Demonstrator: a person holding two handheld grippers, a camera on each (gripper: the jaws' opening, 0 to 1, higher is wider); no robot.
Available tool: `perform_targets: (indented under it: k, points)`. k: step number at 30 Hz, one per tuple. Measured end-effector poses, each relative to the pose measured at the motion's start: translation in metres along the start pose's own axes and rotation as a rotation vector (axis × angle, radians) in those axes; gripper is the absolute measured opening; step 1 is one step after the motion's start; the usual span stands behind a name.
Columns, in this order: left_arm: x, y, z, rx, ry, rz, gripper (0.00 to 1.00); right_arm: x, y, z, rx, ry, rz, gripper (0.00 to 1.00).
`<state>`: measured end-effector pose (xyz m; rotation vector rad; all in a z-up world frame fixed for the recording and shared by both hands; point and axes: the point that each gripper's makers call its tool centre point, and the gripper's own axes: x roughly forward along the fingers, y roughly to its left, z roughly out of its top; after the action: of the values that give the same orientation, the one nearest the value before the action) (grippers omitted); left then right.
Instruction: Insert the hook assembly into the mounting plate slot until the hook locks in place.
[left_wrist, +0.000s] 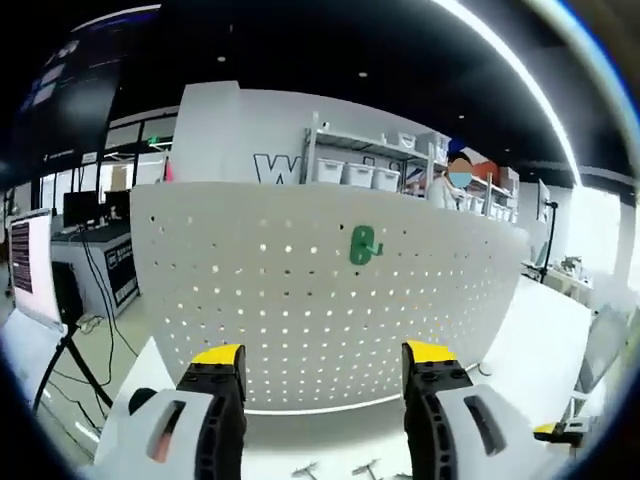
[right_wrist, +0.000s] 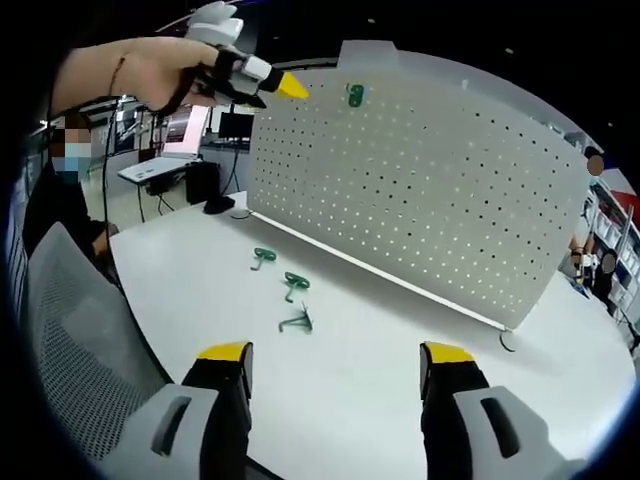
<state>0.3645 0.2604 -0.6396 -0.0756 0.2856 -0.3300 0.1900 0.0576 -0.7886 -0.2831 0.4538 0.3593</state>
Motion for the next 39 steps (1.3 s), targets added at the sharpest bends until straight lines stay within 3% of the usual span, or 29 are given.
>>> perform_targets:
  k: [4,8,12,19,31,39]
  points:
    - [-0.010,0.006,-0.018,-0.017,0.036,0.016,0.69,0.000,0.002,0.000,0.008,-0.001,0.009,0.64]
    - [-0.021,0.001,-0.035,-0.023,0.068,-0.007,0.72,0.000,0.006,0.003,0.039,-0.016,0.037,0.61]
    - [-0.028,-0.005,-0.059,-0.080,0.107,-0.032,0.73,0.000,0.009,0.002,0.051,-0.008,0.057,0.56]
    - [-0.044,-0.018,-0.100,-0.021,0.189,-0.070,0.75,-0.002,0.010,0.003,0.049,-0.016,0.057,0.52]
    - [-0.069,-0.043,-0.158,0.043,0.351,-0.219,0.75,-0.003,0.007,0.004,0.049,-0.019,0.044,0.48]
    - [-0.064,-0.057,-0.187,0.041,0.425,-0.322,0.74,-0.002,0.008,0.003,0.053,-0.014,0.047,0.47]
